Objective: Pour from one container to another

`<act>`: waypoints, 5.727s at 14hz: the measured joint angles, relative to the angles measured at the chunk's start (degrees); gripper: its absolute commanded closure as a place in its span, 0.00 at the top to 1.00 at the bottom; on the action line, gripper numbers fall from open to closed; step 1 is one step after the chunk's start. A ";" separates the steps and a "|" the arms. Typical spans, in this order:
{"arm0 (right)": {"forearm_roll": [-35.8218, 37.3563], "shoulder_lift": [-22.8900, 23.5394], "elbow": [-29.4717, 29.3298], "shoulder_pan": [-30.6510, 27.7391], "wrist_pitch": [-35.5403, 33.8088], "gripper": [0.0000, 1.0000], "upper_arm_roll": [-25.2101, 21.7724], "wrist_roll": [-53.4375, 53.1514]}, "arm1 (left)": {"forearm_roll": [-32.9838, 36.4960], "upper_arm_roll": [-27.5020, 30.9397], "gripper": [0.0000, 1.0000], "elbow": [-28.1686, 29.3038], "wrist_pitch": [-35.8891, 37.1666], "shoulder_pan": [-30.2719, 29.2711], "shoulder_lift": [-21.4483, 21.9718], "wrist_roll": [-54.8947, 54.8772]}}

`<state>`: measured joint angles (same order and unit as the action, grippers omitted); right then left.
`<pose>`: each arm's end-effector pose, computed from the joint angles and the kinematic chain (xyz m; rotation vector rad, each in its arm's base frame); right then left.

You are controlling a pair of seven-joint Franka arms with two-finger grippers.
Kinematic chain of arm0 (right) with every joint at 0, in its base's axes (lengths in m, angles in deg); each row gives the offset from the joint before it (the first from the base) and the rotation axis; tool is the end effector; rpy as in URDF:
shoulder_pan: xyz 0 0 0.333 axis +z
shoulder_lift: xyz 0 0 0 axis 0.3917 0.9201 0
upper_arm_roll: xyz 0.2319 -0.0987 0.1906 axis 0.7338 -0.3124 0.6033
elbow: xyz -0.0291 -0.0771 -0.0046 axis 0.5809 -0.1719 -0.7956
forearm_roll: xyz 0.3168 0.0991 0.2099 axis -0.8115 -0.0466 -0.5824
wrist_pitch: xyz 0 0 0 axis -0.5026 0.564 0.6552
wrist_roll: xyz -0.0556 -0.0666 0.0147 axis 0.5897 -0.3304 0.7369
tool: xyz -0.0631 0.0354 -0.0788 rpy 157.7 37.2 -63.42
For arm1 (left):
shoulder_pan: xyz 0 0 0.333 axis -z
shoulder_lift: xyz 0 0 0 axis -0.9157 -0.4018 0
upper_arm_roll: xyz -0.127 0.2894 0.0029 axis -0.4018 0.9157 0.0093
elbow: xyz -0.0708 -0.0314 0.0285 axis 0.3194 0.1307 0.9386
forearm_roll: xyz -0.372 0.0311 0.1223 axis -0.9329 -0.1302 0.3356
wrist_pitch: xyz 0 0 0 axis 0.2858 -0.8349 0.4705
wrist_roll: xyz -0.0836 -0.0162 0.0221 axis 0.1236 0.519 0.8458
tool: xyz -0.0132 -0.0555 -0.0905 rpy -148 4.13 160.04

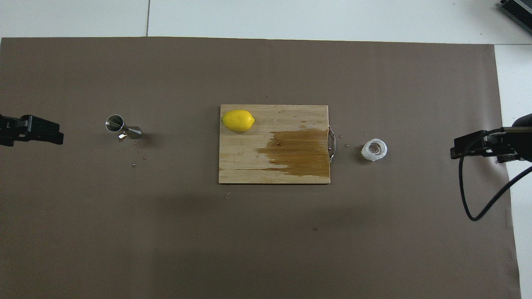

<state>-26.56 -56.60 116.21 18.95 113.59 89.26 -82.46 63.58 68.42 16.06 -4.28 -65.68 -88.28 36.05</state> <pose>0.5270 -0.0029 0.6138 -3.1050 0.1522 0.1250 0.5447 -0.0219 0.6249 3.1184 -0.0509 -0.0387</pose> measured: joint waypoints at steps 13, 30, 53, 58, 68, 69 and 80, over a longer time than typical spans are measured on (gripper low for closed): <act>0.00 0.00 0.00 0.00 0.00 1.00 0.00 0.00 | -8.72 0.61 1.00 4.24 -11.24 -0.95 -0.79 3.19; 0.00 0.00 0.00 0.00 0.00 1.00 0.00 0.00 | -34.80 -7.63 1.00 7.38 2.87 -19.14 -22.44 37.06; 0.00 0.00 0.00 0.00 0.00 1.00 0.00 0.00 | -33.06 -38.52 1.00 -0.06 -5.80 -44.67 -35.35 55.82; 0.00 0.00 0.00 0.00 0.00 1.00 0.00 0.00 | -29.61 -39.39 1.00 -0.28 -5.74 -45.38 -37.38 55.83; 0.00 0.00 0.00 0.00 0.00 1.00 0.00 0.00 | -26.62 -40.84 1.00 -1.41 -8.26 -46.33 -39.37 57.04; 0.00 0.00 0.00 0.00 0.00 1.00 0.00 0.00 | -26.59 -40.87 1.00 -1.41 -8.47 -46.33 -39.39 57.31; 0.00 0.00 0.00 0.00 0.00 1.00 0.00 0.00 | -25.23 -41.74 1.00 -1.40 -10.43 -46.32 -41.32 58.93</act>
<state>-26.56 -56.61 116.21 18.95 113.59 89.26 -82.46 38.35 26.67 14.66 -14.71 -112.00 -129.59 94.98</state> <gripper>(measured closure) 0.000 0.000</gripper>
